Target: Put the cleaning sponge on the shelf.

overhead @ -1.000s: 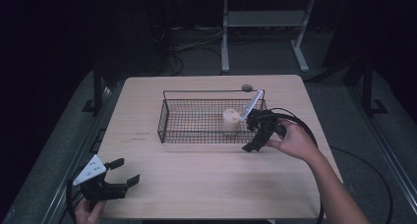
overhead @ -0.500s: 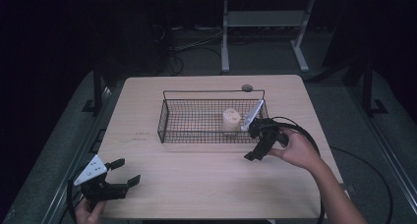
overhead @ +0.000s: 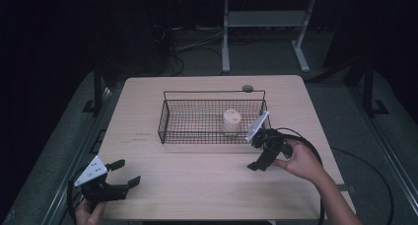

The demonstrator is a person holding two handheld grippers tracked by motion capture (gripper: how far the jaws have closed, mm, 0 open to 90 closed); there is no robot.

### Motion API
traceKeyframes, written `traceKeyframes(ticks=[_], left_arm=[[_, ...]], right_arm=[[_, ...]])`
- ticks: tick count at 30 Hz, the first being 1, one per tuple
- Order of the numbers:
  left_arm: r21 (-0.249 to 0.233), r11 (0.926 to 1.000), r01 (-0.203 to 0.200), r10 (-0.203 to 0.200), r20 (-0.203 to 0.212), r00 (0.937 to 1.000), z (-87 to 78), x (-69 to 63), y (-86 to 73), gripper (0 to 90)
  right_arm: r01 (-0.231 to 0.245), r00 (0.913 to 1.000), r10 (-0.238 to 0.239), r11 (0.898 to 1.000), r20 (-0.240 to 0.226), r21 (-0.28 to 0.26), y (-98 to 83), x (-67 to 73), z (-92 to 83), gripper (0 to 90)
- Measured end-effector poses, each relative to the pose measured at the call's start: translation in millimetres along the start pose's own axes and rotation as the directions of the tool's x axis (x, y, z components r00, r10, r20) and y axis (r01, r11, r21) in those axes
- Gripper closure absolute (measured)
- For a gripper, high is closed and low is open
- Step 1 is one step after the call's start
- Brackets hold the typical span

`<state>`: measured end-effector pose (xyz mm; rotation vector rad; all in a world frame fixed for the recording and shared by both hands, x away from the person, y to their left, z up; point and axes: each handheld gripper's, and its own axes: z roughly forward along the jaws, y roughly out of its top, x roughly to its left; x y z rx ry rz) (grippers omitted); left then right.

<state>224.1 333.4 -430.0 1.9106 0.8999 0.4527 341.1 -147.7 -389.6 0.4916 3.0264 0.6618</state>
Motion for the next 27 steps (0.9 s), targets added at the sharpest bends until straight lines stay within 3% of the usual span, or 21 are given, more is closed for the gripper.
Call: traceKeyframes(ticks=[23, 27], left_arm=[[0.007, 1.0000, -0.001, 0.001, 0.000, 1.0000, 0.6, -1.2, -0.3, 14.1], [0.008, 1.0000, -0.005, 0.005, 0.002, 1.0000, 0.9, -1.7, -0.3, 14.1]], right_arm=[[-0.031, 0.9995, 0.031, 0.999, -0.005, -0.021, -27.5, 14.2, 9.3, 16.8], [-0.036, 0.9993, 0.036, 0.998, -0.007, -0.047, -35.3, 20.4, 10.8, 16.8]])
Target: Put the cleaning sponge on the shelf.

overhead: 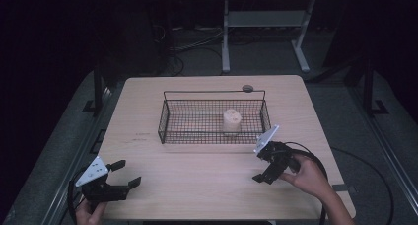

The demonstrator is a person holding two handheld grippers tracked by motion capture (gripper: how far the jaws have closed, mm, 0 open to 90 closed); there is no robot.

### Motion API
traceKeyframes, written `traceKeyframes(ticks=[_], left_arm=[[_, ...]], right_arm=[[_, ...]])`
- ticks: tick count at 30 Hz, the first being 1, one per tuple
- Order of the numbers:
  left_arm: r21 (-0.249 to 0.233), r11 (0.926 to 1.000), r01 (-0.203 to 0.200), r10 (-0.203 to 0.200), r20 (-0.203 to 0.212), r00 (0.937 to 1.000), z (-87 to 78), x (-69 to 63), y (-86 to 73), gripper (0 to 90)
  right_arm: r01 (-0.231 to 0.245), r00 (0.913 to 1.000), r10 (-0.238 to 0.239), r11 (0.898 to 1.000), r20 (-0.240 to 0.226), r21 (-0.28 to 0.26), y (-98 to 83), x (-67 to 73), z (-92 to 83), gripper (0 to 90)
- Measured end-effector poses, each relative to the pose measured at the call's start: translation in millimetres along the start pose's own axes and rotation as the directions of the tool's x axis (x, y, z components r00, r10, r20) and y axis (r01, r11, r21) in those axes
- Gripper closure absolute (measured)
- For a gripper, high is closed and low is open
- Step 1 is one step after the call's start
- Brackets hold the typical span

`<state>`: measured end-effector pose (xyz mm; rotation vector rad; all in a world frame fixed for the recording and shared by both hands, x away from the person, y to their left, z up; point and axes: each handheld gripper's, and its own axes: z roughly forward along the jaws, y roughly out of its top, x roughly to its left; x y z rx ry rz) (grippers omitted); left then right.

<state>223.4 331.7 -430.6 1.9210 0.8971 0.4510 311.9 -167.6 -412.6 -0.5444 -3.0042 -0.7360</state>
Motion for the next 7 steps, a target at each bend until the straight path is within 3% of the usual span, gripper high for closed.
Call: traceKeyframes(ticks=[7], left_arm=[[0.005, 1.0000, -0.001, 0.001, 0.003, 1.0000, 1.1, -0.2, 0.1, 14.1]], right_arm=[[0.003, 0.9997, -0.002, 1.000, 0.026, -0.027, -11.2, 14.8, 0.9, 16.5]])
